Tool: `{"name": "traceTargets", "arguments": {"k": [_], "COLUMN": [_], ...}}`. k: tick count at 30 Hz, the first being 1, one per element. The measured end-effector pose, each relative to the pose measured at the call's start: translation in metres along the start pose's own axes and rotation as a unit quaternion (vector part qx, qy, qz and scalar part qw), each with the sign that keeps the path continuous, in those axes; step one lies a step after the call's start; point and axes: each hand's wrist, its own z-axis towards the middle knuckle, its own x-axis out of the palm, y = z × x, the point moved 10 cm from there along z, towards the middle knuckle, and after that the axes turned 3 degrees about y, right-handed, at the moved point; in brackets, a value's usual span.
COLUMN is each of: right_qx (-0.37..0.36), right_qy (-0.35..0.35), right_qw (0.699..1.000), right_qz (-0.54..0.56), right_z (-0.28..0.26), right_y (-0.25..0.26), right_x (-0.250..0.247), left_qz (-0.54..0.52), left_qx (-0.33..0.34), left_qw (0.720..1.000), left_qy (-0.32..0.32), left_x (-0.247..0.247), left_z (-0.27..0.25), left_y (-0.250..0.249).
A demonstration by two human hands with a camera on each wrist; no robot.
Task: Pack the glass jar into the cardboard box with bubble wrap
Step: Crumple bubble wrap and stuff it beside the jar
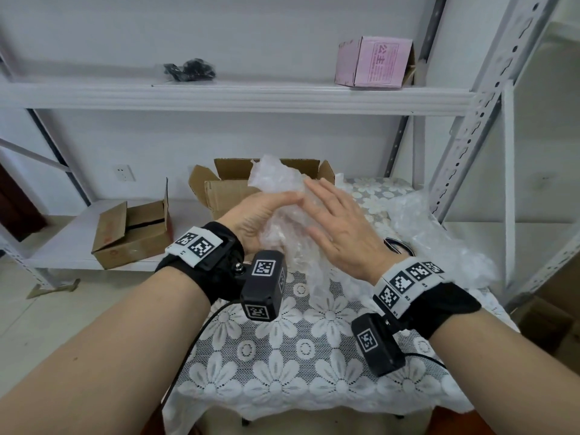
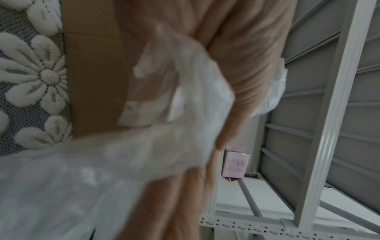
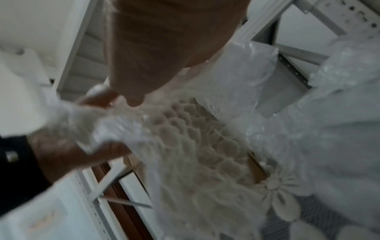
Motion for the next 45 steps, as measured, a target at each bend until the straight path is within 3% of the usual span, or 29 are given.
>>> {"name": "traceTargets", "arguments": {"k": [2, 5, 11, 16, 21, 23, 25, 29, 31, 34, 38, 42, 45], "right_qx": [0.034, 0.148, 0.185, 0.214, 0.241, 0.247, 0.247, 0.268, 0.274, 0.261, 0.240, 0.215, 0.205], "right_qy": [-0.036, -0.036, 0.008, -0.007, -0.125, -0.156, -0.172, -0.215, -0.236, -0.254, -0.251, -0.239, -0.198], "right_qw": [0.991, 0.937, 0.932, 0.915, 0.838, 0.811, 0.801, 0.835, 0.864, 0.896, 0.926, 0.941, 0.954], "right_qz": [0.125, 0.314, 0.311, 0.341, 0.472, 0.508, 0.517, 0.430, 0.350, 0.255, 0.145, 0.102, 0.088], "right_z": [0.000, -0.002, -0.002, -0.004, -0.009, -0.010, -0.009, -0.009, -0.010, -0.010, -0.007, -0.003, 0.003], "right_y": [-0.006, -0.034, -0.038, -0.045, -0.066, -0.072, -0.073, -0.071, -0.065, -0.052, -0.035, -0.021, -0.009], "right_x": [-0.013, -0.014, -0.018, -0.014, -0.034, -0.038, -0.039, -0.044, -0.052, -0.063, -0.065, -0.053, -0.035], "left_qz": [0.016, 0.054, 0.136, 0.089, -0.088, -0.056, 0.059, 0.096, 0.141, 0.204, 0.173, 0.164, 0.135], "left_qx": [-0.004, -0.004, 0.065, 0.093, 0.084, 0.075, 0.065, 0.080, 0.098, 0.119, 0.143, 0.166, 0.154], "left_qw": [1.000, 0.998, 0.988, 0.989, 0.982, 0.983, 0.986, 0.992, 0.985, 0.972, 0.972, 0.964, 0.972], "left_qy": [-0.019, -0.024, 0.038, 0.069, 0.145, 0.156, 0.140, 0.000, -0.016, 0.008, 0.076, 0.124, 0.115], "left_x": [-0.009, -0.020, -0.010, 0.000, 0.004, 0.008, 0.014, 0.007, 0.011, 0.024, 0.044, 0.061, 0.060], "left_z": [0.001, 0.002, -0.001, -0.002, -0.002, -0.003, -0.001, 0.010, 0.014, 0.018, 0.014, 0.009, 0.011], "left_y": [0.003, 0.005, -0.018, -0.029, -0.021, -0.016, -0.009, -0.009, -0.010, -0.010, -0.011, -0.014, -0.014]}}
